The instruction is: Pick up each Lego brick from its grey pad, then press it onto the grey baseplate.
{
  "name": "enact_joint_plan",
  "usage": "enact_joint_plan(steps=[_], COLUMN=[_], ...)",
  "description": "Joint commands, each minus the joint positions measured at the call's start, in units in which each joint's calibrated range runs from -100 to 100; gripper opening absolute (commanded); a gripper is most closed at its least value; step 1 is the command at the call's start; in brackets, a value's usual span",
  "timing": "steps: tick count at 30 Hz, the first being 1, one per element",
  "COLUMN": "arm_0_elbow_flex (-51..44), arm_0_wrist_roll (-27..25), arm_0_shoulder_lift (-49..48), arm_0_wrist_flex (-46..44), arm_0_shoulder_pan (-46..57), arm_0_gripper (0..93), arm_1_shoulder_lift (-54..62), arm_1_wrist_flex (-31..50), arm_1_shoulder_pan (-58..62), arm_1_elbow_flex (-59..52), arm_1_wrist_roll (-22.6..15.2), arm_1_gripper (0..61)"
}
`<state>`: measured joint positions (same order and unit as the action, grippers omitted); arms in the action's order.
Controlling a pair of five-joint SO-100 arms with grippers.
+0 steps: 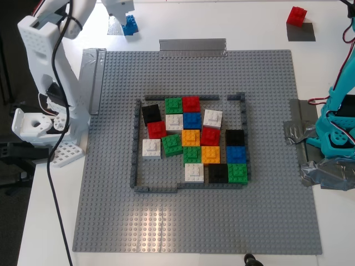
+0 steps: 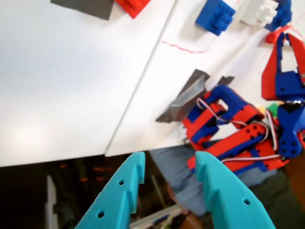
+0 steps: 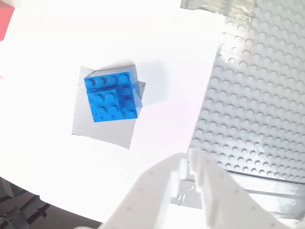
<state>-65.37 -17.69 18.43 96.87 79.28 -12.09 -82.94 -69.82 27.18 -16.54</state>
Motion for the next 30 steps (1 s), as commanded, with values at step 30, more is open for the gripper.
enact_joint_plan(steps=[30], arm_0_elbow_flex=[-2.49], arm_0_wrist_roll=[-20.58], arm_0_shoulder_lift=[16.59], arm_0_wrist_flex=[3.13], arm_0_shoulder_pan=[-5.11], arm_0_gripper=[13.5], arm_1_shoulder_lift=[-17.01], arm_1_wrist_flex=[10.20], arm_1_shoulder_pan=[-3.20], arm_1_elbow_flex=[13.41], arm_1_wrist_roll=[-3.22], arm_1_gripper=[24.9])
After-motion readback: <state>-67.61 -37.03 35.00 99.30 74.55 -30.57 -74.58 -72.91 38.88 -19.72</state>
